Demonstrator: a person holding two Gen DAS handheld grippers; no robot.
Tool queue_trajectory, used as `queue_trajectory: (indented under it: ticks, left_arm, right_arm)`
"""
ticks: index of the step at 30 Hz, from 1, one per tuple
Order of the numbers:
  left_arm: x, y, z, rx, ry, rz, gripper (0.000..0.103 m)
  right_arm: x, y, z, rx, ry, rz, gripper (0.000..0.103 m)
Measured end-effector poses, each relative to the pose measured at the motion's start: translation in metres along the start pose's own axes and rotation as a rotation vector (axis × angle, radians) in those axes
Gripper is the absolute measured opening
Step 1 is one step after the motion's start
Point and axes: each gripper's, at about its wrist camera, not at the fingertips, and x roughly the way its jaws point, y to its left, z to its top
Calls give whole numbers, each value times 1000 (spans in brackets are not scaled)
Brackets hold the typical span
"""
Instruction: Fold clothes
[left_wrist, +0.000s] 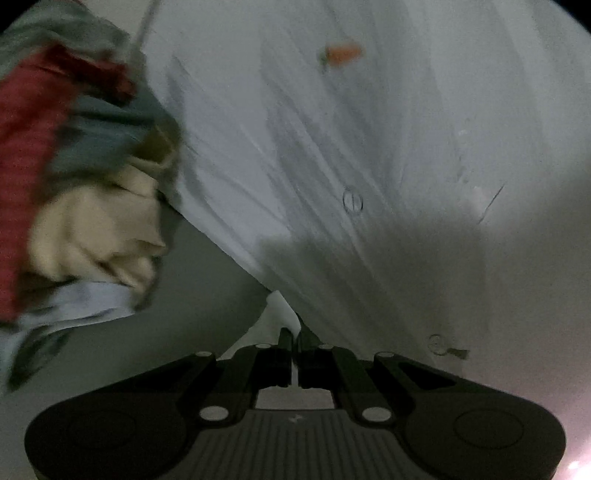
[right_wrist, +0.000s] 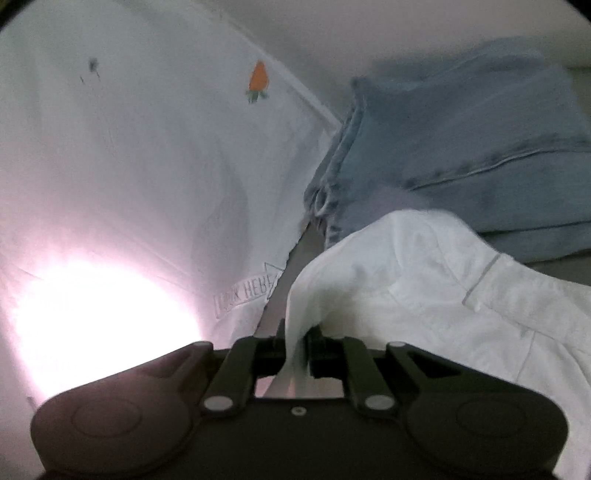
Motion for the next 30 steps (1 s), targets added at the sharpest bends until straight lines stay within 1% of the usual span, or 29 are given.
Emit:
queue_trajectory:
  ticks: [3,4,5,6,7,8,9,10,11,12,13,14,16,17,18,20,22,24,26,28,30]
  left_arm:
    - [35,-3,-10,62,41,26,4]
    - [46,-4,-13,82,55,35,4]
    - [58,-6,-16,103,69,43,4]
    - [69,-7,-19,123,83,52,9]
    - [81,-8,-22,144,96,61,11]
    - [92,-9,-26,164,110,69,13]
    - [104,-10,-29,185,124,78,17]
    - [115,-11,-32,205,138,87,22]
    - [110,-11,-33,212,134,92,33]
    - [103,-11,-33,217,128,96,46]
    - [95,-12,-33,222,121,100,51]
    - [88,-12,-33,227,115,105,57]
    - [66,-8,-41,236,134,107,59]
    - [55,-5,-46,240,145,108,61]
    - [42,-3,-54,252,158,112,64]
    - [16,1,-76,283,193,116,66]
    - [-4,5,-101,341,237,119,67]
    - [-25,10,-127,395,278,130,69]
    - [-42,20,-149,410,309,142,71]
    - [-56,30,-166,433,317,146,74]
    - [-62,30,-176,525,310,137,78]
  right_arm:
    - [33,6,-8,-46,27,-73,13]
    - [42,7,-11,-55,33,-94,16]
    - [51,6,-15,-59,39,-114,22]
    - [58,3,-17,-57,43,-128,24]
    - [63,0,-19,-52,48,-137,27]
    - [65,-1,-21,-52,50,-133,38]
    - [64,0,-21,-60,45,-115,46]
    - [62,1,-21,-72,39,-99,64]
    - [58,5,-20,-102,28,-91,86]
    - [50,13,-21,-147,15,-96,94]
    - [42,20,-22,-194,2,-101,101]
    - [33,26,-25,-258,-7,-99,101]
    - [13,39,-32,-392,-14,-97,102]
    - [0,46,-41,-482,-11,-107,102]
    - [-11,50,-50,-561,-10,-121,102]
    - [-38,54,-75,-725,-10,-167,102]
    - [-68,52,-105,-865,-10,-205,102]
    - [-95,44,-131,-964,-1,-211,102]
    - [-119,32,-160,-1052,5,-227,102]
    - [-137,21,-187,-1110,26,-243,102]
    - [-149,10,-210,-1184,50,-244,102]
